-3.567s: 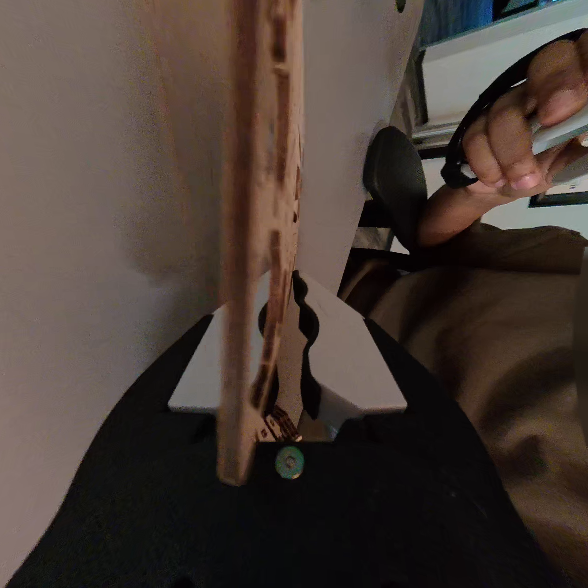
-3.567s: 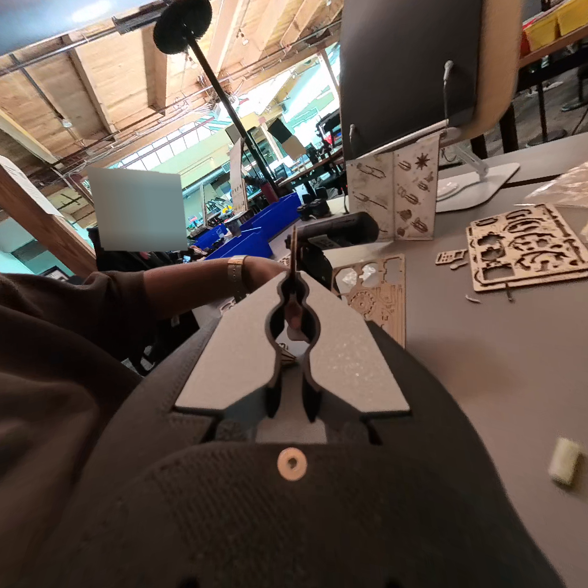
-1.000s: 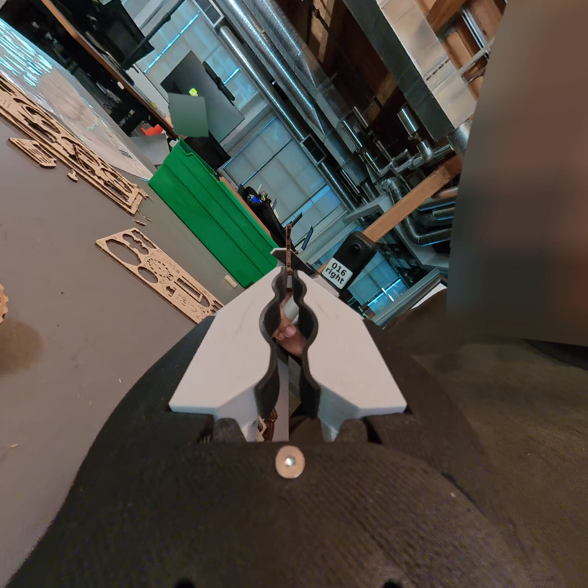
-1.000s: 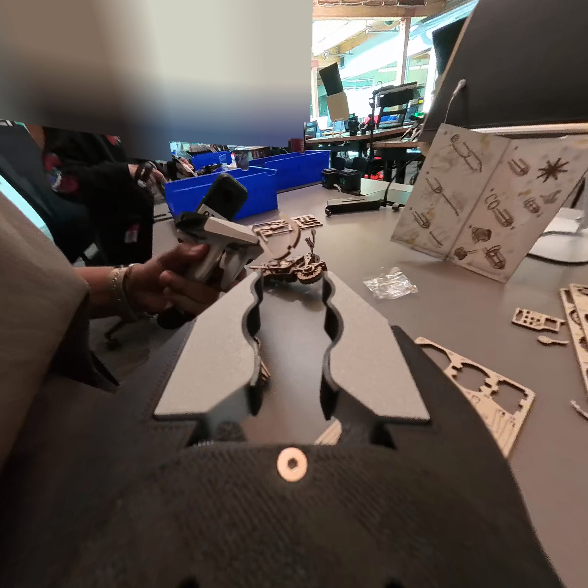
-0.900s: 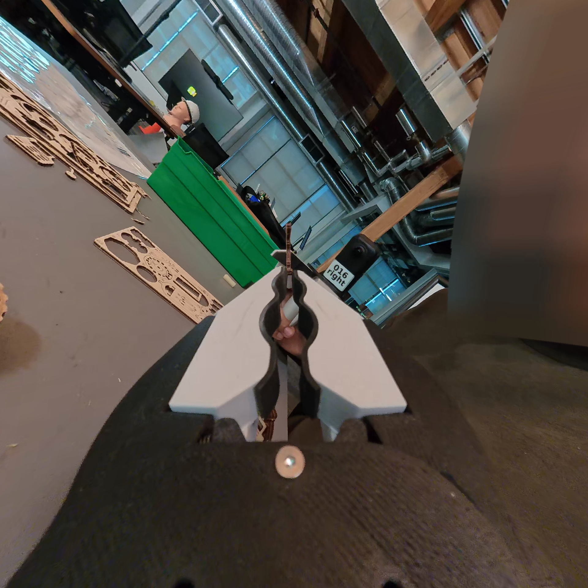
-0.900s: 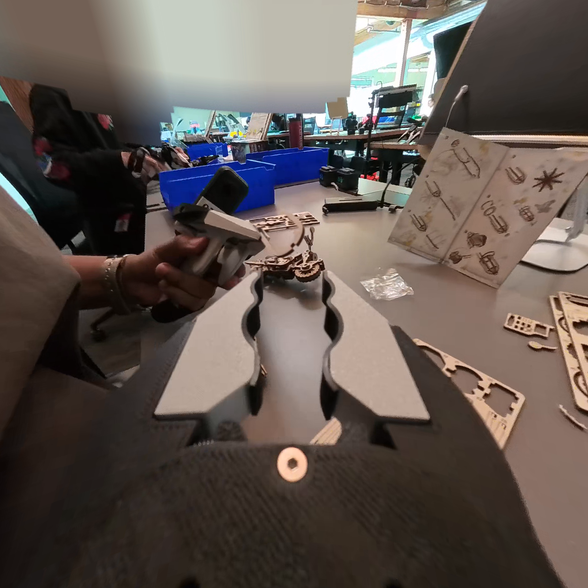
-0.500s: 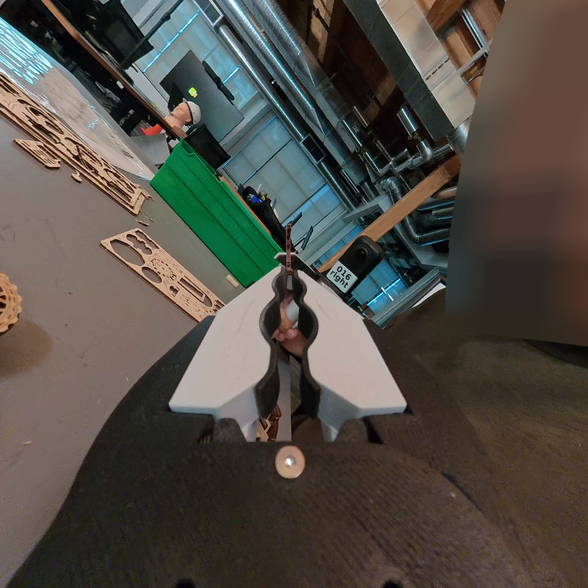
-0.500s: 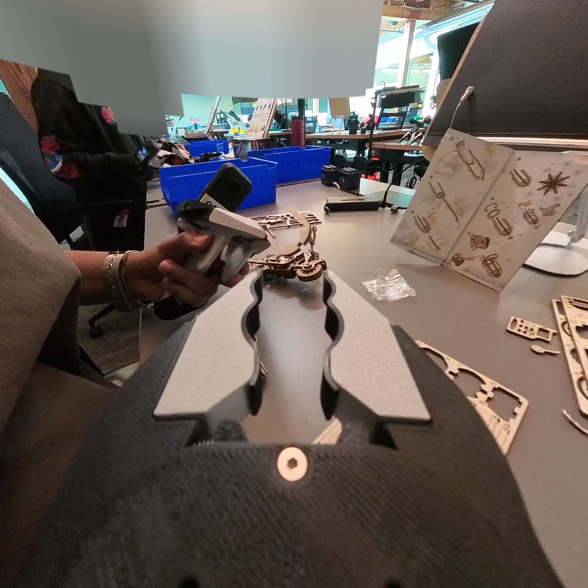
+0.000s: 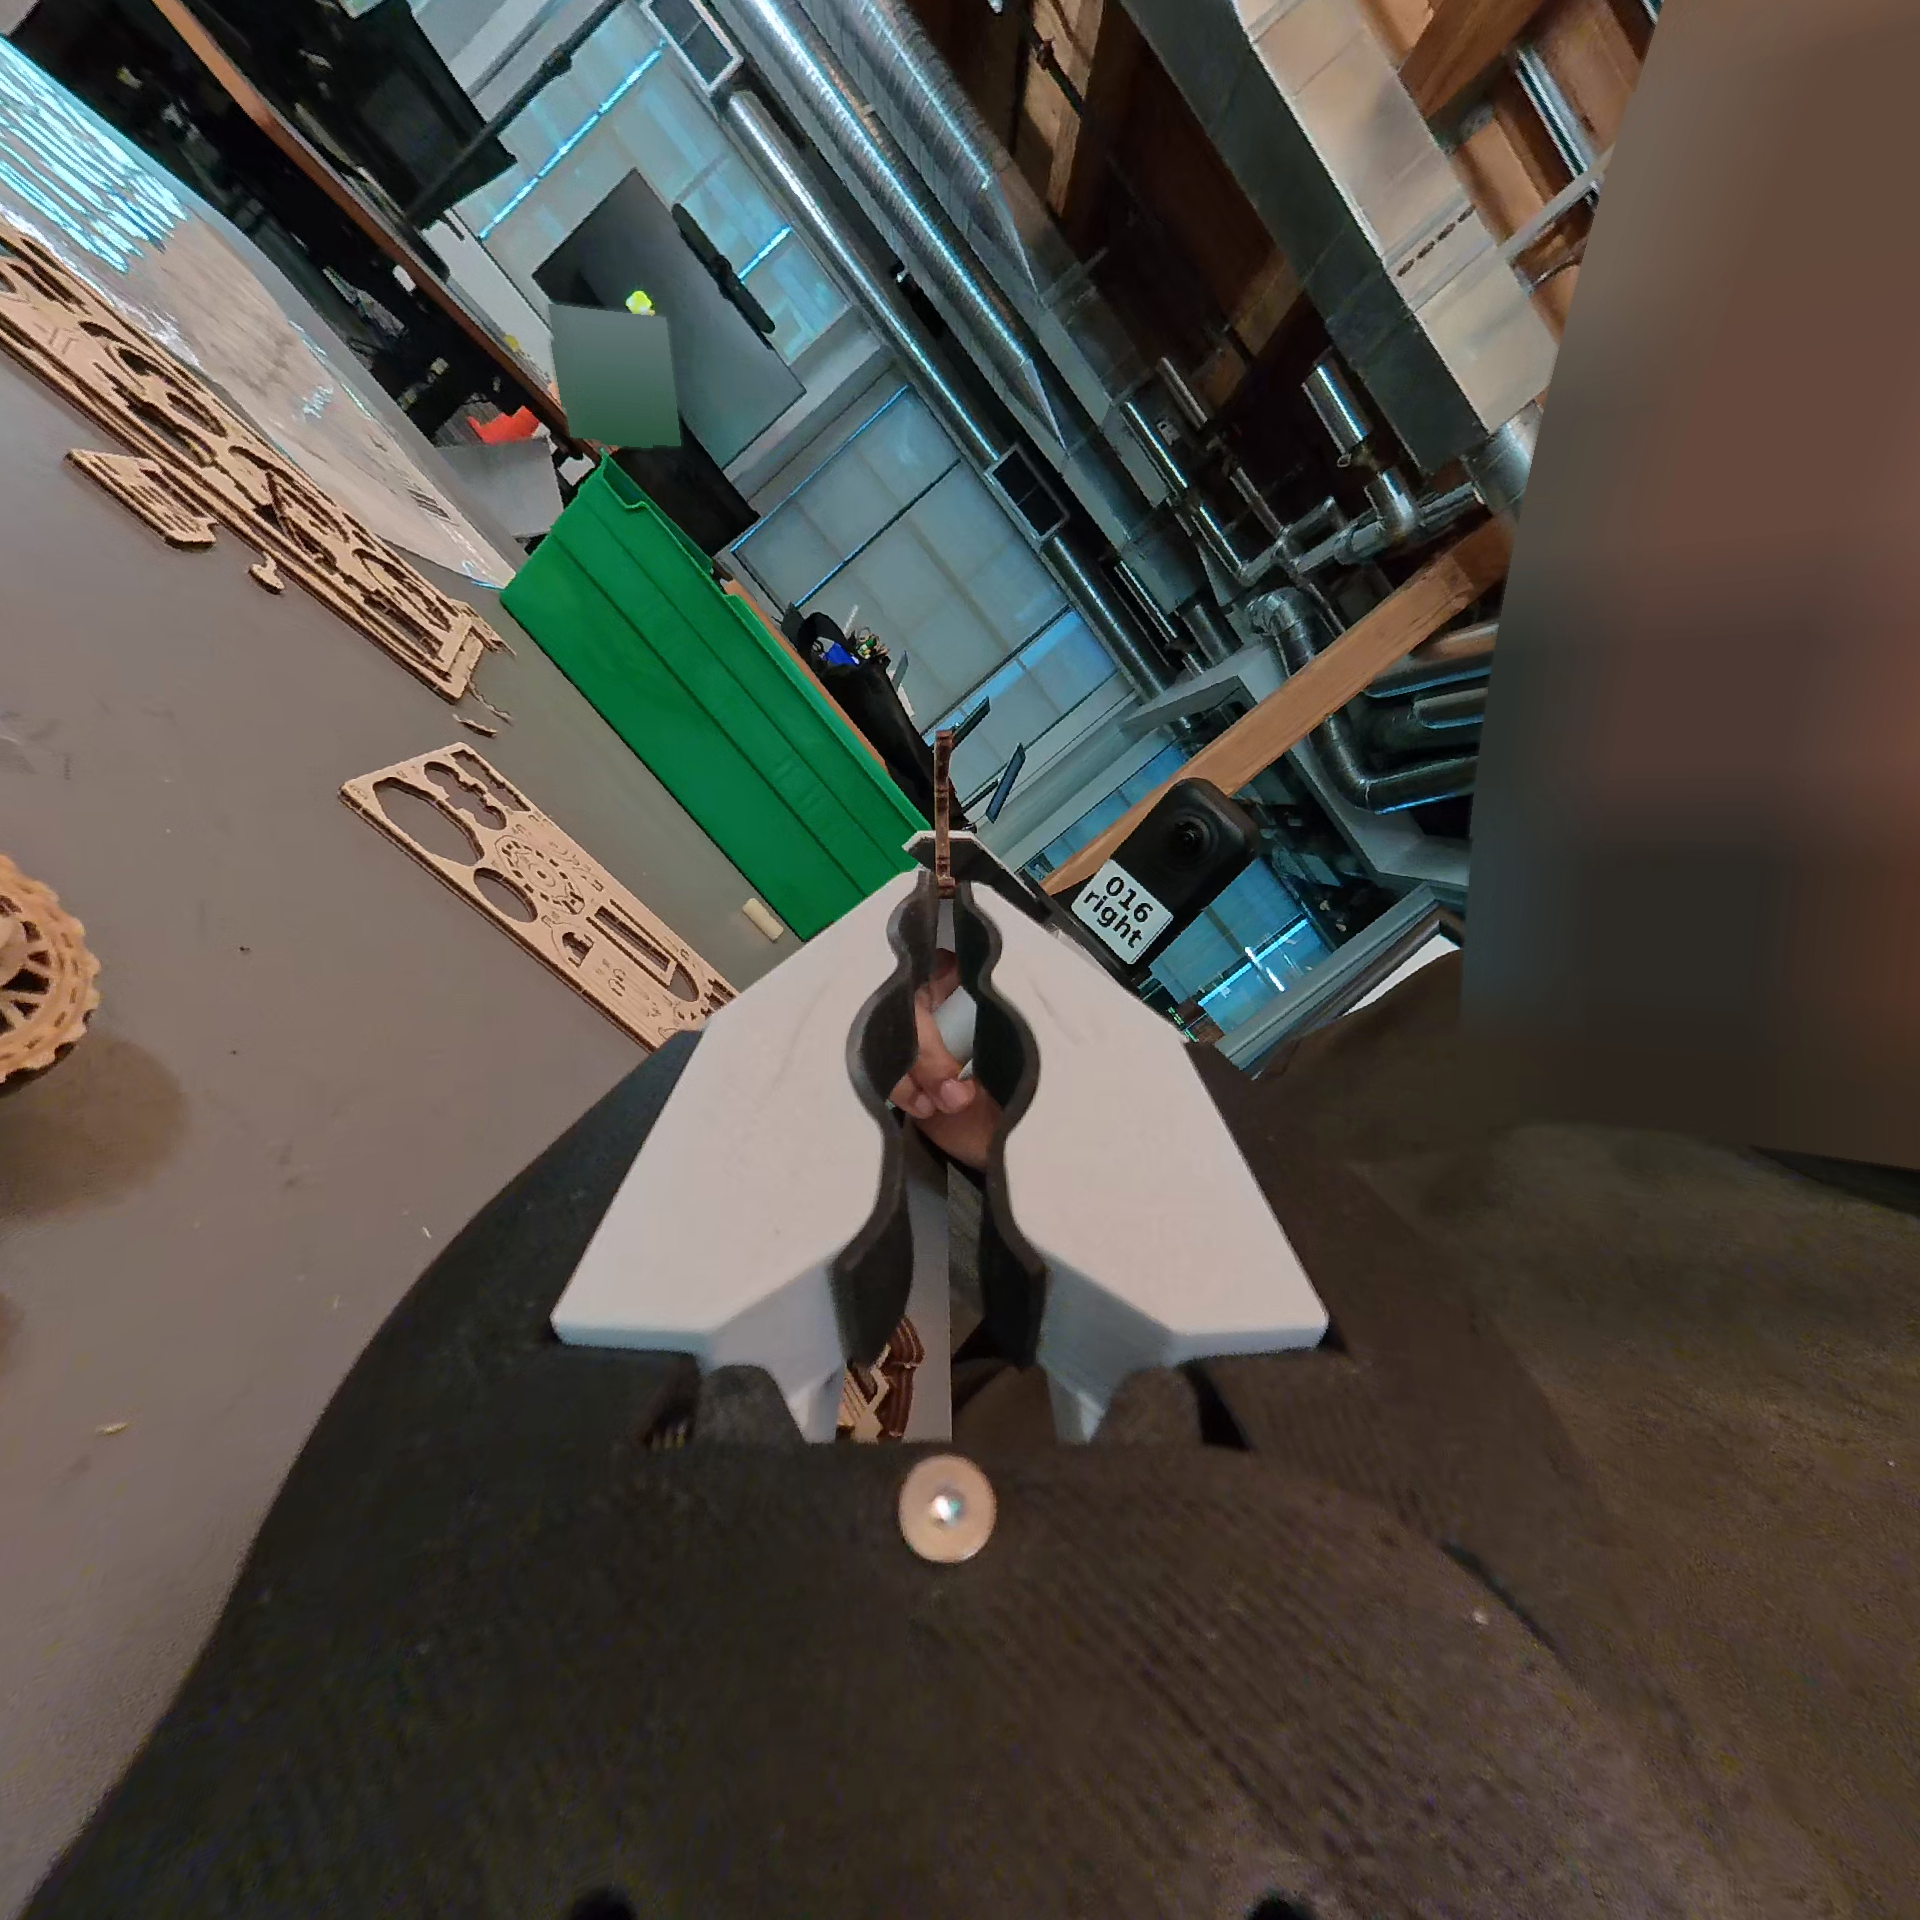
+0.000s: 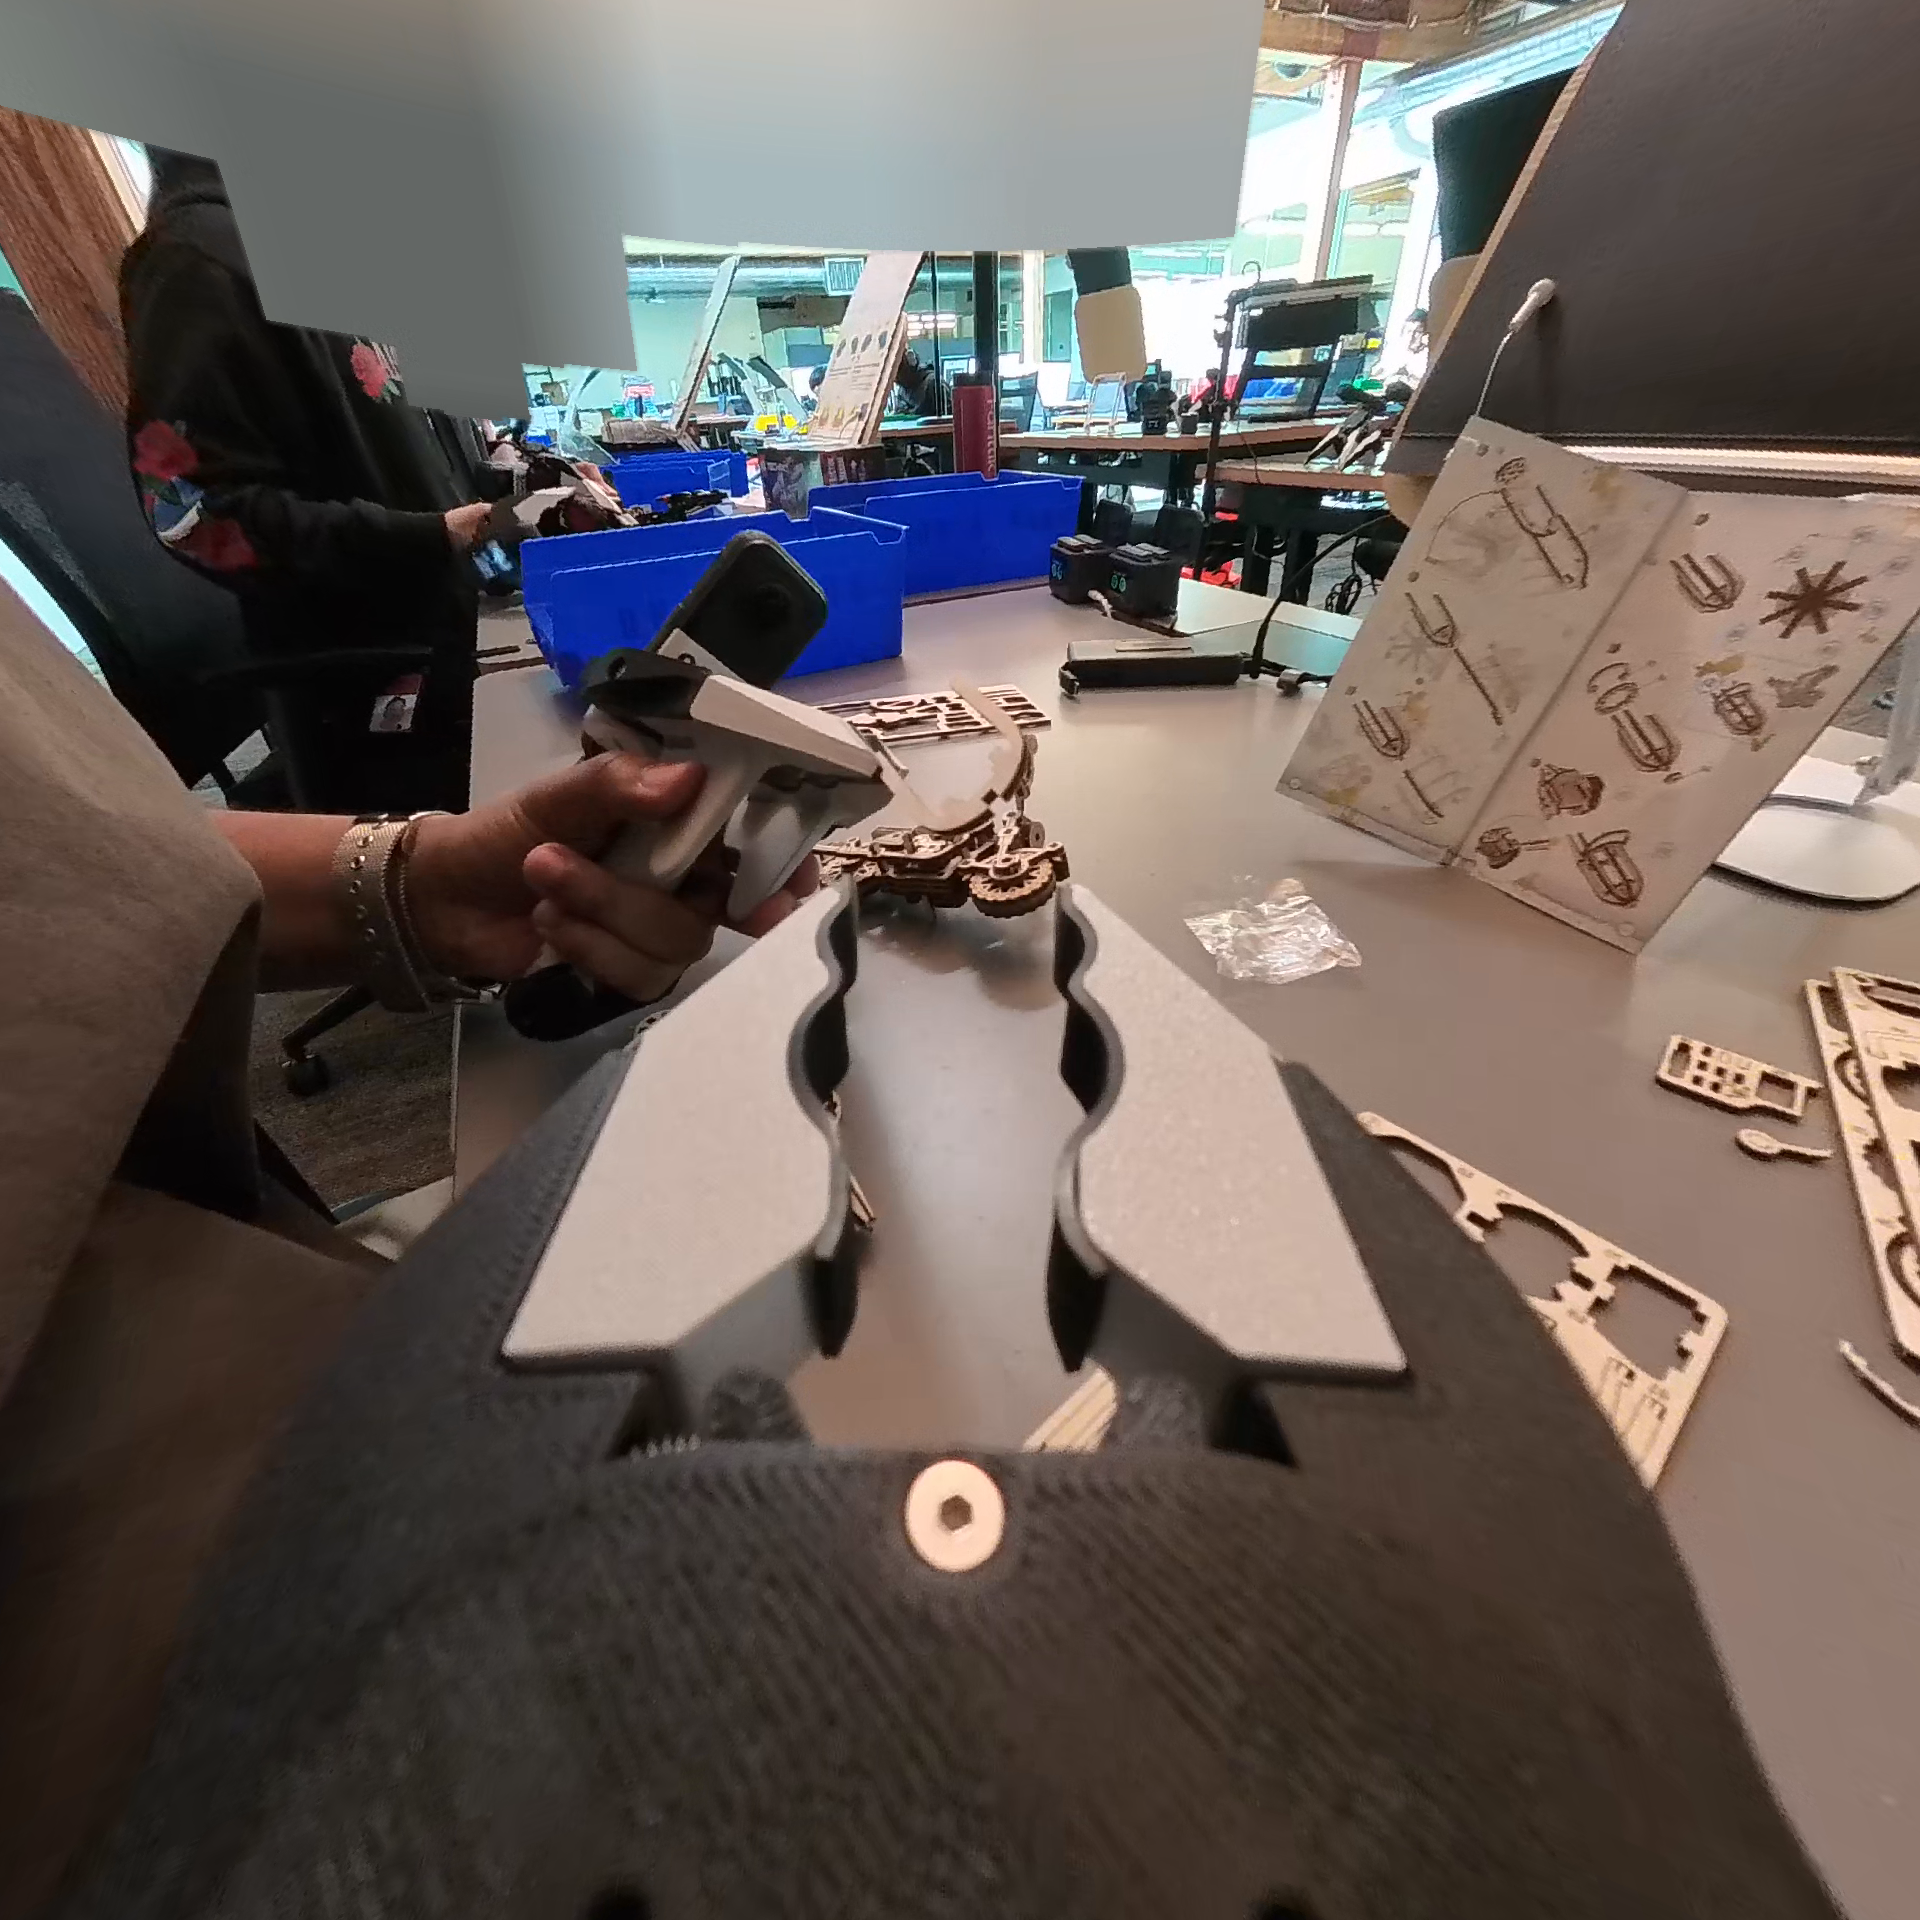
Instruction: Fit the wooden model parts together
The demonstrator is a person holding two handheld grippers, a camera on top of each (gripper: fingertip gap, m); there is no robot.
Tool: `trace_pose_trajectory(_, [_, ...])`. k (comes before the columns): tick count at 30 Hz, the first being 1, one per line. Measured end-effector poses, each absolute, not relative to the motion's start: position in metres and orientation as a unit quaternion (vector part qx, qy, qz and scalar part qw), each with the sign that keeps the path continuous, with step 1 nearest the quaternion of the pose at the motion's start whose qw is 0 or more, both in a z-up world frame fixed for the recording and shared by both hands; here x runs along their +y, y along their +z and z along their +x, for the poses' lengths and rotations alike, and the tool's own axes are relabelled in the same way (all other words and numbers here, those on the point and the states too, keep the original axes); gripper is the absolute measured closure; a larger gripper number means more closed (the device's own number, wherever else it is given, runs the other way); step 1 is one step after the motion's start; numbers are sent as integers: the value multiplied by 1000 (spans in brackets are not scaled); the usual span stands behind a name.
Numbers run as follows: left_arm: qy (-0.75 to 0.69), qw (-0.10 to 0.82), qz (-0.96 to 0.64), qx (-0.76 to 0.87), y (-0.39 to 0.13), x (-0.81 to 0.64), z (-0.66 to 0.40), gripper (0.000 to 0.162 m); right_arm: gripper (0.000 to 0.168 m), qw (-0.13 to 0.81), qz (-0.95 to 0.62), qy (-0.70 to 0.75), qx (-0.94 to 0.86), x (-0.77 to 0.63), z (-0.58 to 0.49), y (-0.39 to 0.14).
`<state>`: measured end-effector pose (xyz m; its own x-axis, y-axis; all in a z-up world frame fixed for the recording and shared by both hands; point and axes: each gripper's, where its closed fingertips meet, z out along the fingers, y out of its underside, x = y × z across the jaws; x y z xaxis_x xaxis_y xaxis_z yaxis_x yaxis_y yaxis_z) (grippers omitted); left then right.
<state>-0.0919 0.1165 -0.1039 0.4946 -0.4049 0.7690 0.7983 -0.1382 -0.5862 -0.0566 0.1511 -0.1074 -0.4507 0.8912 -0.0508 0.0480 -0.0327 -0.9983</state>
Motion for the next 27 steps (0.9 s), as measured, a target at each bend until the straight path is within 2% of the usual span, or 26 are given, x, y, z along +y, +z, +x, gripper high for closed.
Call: trace_pose_trajectory(27, [-484, 631, -577, -184, -106, 117, -98, 162, 132, 352, -390, 598, -605, 151, -57, -109])
